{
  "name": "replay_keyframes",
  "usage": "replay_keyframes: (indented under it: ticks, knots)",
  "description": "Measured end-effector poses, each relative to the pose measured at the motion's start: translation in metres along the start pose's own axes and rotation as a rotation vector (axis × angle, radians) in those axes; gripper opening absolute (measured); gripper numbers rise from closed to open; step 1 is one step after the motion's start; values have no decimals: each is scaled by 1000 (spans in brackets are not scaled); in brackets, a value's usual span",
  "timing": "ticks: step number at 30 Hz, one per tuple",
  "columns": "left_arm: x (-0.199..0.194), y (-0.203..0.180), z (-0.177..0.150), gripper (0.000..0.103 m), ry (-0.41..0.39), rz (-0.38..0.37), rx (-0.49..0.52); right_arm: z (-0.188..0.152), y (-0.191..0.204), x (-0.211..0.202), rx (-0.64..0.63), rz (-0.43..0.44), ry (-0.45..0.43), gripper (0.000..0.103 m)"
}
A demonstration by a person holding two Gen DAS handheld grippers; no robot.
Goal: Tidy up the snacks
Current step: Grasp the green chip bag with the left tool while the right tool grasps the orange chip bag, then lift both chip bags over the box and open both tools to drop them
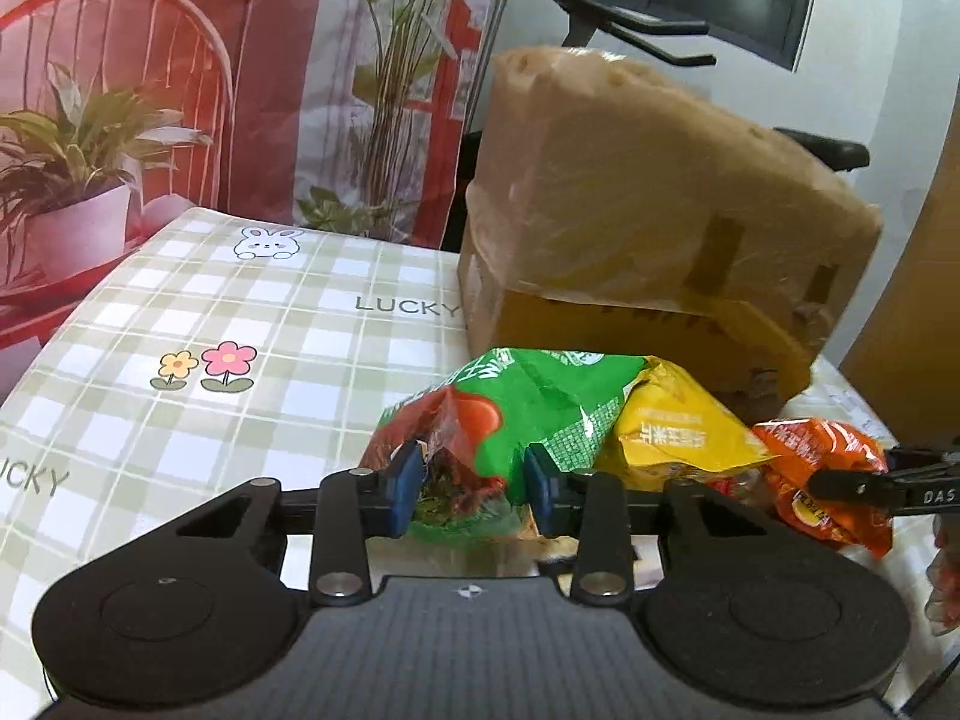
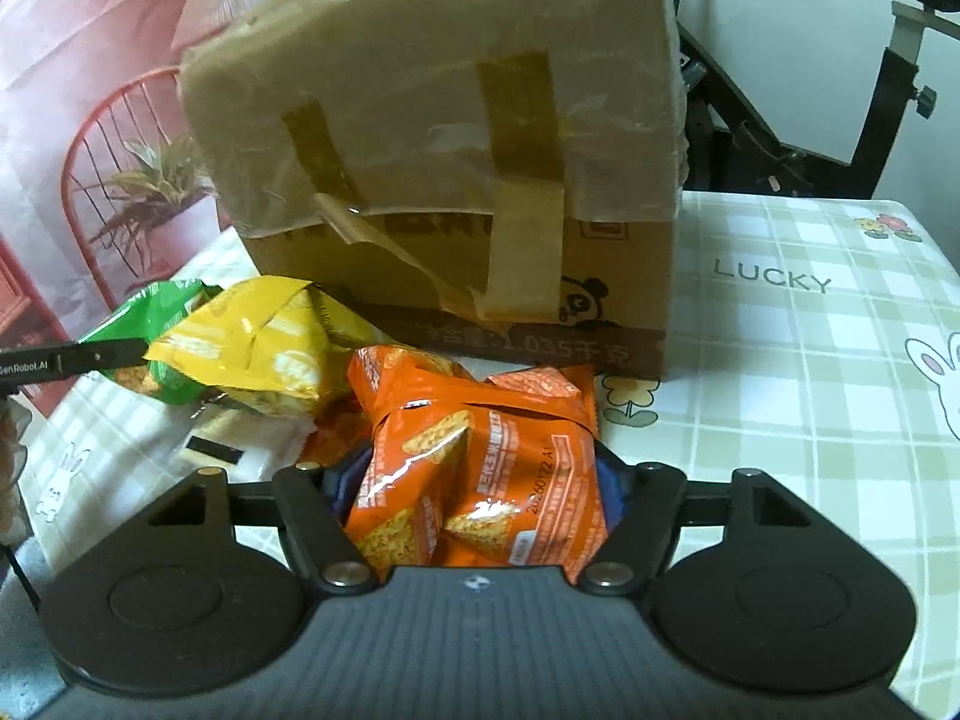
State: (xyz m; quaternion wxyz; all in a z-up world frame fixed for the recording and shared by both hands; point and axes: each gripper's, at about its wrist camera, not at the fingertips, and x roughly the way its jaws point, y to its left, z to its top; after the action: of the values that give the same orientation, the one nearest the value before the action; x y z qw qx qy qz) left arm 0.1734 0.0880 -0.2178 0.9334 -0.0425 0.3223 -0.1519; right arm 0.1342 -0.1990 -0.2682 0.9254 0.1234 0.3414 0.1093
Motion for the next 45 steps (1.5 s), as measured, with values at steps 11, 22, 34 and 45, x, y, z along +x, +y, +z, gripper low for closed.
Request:
replay_keyframes:
  ticks: [11,22,34,45]
  knots:
    - [-43,-6,-5,33,-109,-2,-58,-8,5,-39,32,-3,-93,71]
    - [-92,-29,43,33,-333,-28,5,15,10,-101,15,7,-314,71]
    - [-79,-78,123,33,-453,-141,91,93,6,-148,-8,-8,-507,71]
    - [9,-108,210,33,-380,-146,74,192,27,-74,-233,-98,-477,71]
